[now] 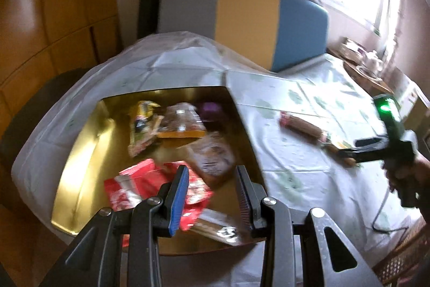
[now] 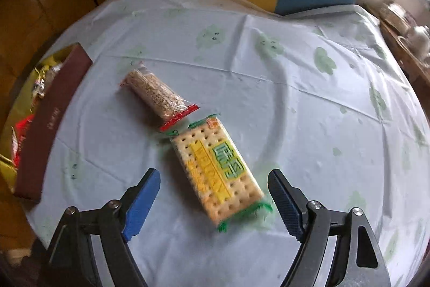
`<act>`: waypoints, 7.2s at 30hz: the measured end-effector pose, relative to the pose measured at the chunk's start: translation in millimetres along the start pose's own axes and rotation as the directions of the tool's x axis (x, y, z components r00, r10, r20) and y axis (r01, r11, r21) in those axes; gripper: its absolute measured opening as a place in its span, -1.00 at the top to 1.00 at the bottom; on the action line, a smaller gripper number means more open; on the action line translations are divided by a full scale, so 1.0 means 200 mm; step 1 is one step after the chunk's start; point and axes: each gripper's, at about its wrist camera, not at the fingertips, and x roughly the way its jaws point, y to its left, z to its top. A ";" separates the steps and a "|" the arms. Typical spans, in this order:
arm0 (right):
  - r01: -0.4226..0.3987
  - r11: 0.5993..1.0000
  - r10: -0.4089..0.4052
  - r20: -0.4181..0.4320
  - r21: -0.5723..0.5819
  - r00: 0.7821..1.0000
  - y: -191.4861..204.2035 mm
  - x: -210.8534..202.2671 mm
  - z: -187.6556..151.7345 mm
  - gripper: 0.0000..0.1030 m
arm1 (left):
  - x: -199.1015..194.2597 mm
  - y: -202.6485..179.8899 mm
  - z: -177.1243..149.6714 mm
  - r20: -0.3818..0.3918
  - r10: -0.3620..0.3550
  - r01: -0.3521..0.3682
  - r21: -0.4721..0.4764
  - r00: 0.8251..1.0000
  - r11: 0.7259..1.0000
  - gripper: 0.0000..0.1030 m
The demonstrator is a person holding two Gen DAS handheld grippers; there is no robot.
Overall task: Organize snacks
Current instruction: 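Move the right gripper to the WEIDAN cracker pack and close on it, then grasp the granola bar with the left gripper while the right grips the cracker pack, then lift the granola bar with the left gripper and the cracker pack with the right, then drop the granola bar into the gold tray with the left while the right holds the crackers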
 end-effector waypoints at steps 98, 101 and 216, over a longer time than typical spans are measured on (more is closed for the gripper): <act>-0.027 1.000 0.026 -0.126 -0.003 0.992 -0.08 0.05 -0.11 0.00 | 0.67 -0.82 -0.06 -0.239 -0.172 0.231 0.248 0.956 0.941 0.40; -0.026 1.000 0.024 -0.119 -0.011 0.993 -0.08 0.05 -0.13 -0.01 | 0.64 -0.80 -0.05 -0.239 -0.181 0.236 0.223 0.954 0.946 0.40; 0.093 0.968 -0.099 -0.015 -0.231 0.995 0.22 0.05 -0.24 0.08 | 0.28 0.42 -0.12 -0.202 0.143 -0.184 -0.199 0.969 0.963 0.44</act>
